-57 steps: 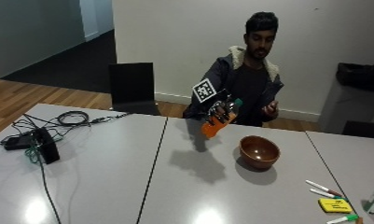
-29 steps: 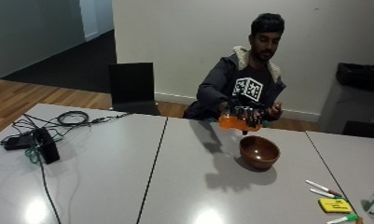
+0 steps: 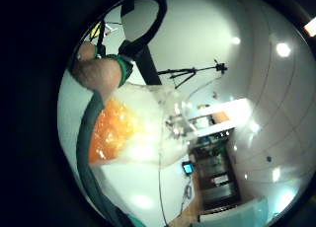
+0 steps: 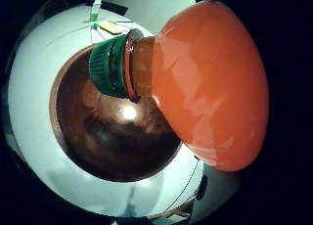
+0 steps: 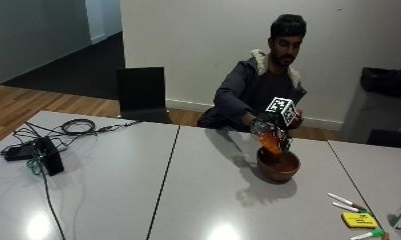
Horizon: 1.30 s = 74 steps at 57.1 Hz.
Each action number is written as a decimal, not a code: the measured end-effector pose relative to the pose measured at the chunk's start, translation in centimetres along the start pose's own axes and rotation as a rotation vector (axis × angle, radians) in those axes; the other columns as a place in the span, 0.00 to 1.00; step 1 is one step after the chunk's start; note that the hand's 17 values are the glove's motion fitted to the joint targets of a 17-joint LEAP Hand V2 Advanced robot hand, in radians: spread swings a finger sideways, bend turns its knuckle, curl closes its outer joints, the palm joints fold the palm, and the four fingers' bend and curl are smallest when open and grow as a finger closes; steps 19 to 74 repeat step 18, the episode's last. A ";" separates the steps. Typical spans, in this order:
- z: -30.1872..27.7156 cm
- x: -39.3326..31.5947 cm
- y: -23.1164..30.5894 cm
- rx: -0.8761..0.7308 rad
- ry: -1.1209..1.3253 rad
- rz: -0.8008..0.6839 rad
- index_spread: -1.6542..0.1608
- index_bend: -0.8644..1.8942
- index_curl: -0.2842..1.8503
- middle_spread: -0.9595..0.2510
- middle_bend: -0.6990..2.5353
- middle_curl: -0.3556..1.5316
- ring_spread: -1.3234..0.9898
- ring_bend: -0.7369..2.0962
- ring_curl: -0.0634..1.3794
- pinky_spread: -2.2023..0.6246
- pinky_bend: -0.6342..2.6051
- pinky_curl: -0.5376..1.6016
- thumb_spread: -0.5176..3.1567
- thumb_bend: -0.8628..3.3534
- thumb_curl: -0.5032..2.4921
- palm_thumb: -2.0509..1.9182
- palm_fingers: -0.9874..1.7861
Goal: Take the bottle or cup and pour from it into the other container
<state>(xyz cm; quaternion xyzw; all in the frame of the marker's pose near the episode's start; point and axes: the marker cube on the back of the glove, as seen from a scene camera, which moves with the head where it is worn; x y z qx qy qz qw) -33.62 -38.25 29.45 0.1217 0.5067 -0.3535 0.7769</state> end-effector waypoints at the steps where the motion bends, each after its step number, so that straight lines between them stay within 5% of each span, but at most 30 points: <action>1: 0.1 0.0 0.2 0.024 -0.001 -0.036 0.73 0.35 0.24 0.51 0.29 0.42 0.47 0.41 0.30 0.81 0.32 0.40 0.31 0.20 0.32 0.78 0.69; 11: -3.8 -4.8 4.6 0.001 -0.006 -0.030 0.72 0.35 0.24 0.51 0.29 0.41 0.47 0.41 0.30 0.82 0.32 0.40 0.31 0.20 0.32 0.78 0.70; 74: -2.7 -2.8 3.5 0.028 -0.014 -0.003 0.72 0.35 0.24 0.51 0.29 0.41 0.47 0.41 0.30 0.82 0.32 0.40 0.31 0.20 0.32 0.78 0.70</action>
